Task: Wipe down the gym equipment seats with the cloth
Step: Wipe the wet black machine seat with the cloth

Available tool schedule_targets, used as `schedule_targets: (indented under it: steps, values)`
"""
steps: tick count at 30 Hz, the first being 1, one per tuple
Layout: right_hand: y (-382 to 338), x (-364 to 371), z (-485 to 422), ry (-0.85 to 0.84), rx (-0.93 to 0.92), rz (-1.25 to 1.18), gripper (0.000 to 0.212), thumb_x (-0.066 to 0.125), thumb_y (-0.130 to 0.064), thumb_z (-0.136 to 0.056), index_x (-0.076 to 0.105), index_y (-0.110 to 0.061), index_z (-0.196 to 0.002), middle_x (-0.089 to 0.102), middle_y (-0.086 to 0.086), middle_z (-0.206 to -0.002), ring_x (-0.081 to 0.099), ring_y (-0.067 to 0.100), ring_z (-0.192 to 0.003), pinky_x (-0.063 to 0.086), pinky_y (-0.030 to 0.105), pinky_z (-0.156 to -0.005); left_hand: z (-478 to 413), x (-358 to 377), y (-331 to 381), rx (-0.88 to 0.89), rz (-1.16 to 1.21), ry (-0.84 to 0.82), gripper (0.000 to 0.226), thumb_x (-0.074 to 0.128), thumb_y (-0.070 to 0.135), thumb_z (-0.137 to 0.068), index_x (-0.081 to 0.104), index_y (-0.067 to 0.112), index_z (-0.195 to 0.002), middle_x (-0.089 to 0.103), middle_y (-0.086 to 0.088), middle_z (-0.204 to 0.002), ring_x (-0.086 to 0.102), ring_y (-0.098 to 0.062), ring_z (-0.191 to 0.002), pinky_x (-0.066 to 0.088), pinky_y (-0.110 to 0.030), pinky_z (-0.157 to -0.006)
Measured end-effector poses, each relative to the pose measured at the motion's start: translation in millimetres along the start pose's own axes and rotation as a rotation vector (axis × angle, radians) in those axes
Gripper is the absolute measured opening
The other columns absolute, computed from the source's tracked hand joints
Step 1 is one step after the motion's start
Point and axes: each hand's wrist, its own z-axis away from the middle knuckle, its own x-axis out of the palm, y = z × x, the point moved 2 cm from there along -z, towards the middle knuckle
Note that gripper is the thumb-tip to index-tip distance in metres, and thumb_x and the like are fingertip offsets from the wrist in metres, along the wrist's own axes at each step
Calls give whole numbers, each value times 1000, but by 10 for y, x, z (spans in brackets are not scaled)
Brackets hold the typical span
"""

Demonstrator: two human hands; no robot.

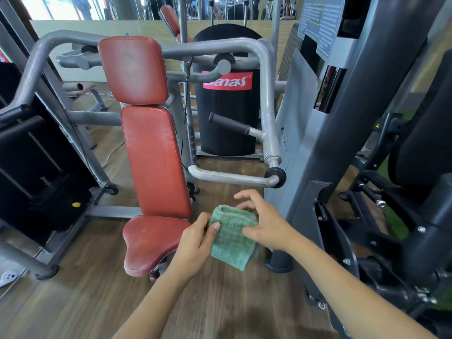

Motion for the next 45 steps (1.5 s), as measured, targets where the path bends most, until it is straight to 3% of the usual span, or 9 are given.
schedule_targets:
  steps: [5, 9, 15, 18, 21, 23, 29, 34, 45]
  values:
    - [200, 158, 58, 230, 43, -82, 48, 63, -9, -88, 40, -29, -124, 61, -3, -106, 60, 2, -90, 43, 8, -70, 44, 75, 85, 1, -57, 144, 30, 36, 44, -94, 47, 17, -88, 57, 4, -67, 55, -9, -64, 39, -24, -56]
    - [394, 364, 140, 380, 70, -266, 48, 66, -14, -89, 41, -34, -124, 59, 1, -105, 63, 7, -90, 50, 24, -82, 67, 136, 129, -11, -58, 198, 28, 33, 46, -94, 45, 21, -90, 57, 5, -66, 56, -9, -65, 40, -25, -56]
    - [438, 609, 300, 392, 121, -446, 48, 55, -17, -96, 30, -25, -136, 58, -1, -124, 60, 4, -109, 49, 23, -91, 65, 250, 228, -110, -13, 246, 14, 43, 23, -99, 46, 17, -87, 59, 5, -69, 56, 1, -66, 36, -10, -52]
    - [466, 607, 391, 487, 138, -367, 55, 53, -30, -96, 25, -24, -144, 51, 1, -135, 53, 5, -119, 45, 21, -98, 78, 334, 201, -124, -48, 235, 20, 44, 25, -99, 43, 21, -79, 58, 4, -68, 56, -1, -67, 35, -12, -54]
    - [490, 543, 533, 593, 147, -229, 54, 50, -27, -98, 24, -24, -146, 38, -5, -144, 42, -7, -123, 32, 4, -96, 105, 457, 144, -102, -166, 195, 23, 43, 32, -98, 44, 17, -80, 57, 1, -66, 56, -22, -65, 40, -35, -60]
    - [502, 488, 666, 653, 137, -101, 52, 46, -31, -99, 23, -29, -146, 35, -12, -142, 37, -4, -126, 26, 7, -98, 137, 571, 159, -80, -197, 174, 26, 42, 34, -97, 43, 13, -81, 55, -3, -63, 55, -33, -64, 42, -42, -58]
    - [740, 213, 1179, 801, 206, 44, 50, 41, -29, -101, 27, -20, -148, 40, -3, -143, 42, 11, -125, 38, 34, -100, 260, 1100, 508, -37, -155, 56, 27, 43, 32, -99, 38, 15, -78, 48, 6, -59, 49, -26, -58, 28, -35, -54]
    - [991, -106, 1807, 917, 288, 123, 48, 42, -28, -101, 28, -21, -147, 39, -3, -144, 50, 14, -113, 44, 36, -88, 464, 1676, 900, 26, -141, -51, 27, 44, 27, -99, 39, 12, -77, 45, 9, -57, 39, -6, -50, 17, -32, -53]
    - [1735, -895, 3901, 1007, 453, 193, 47, 44, -21, -100, 31, -16, -145, 43, 5, -137, 52, 29, -113, 45, 43, -85, 1594, 3433, 1913, 43, -92, -223, 29, 41, 32, -99, 38, 12, -77, 48, 6, -60, 43, -25, -59, 25, -34, -57]
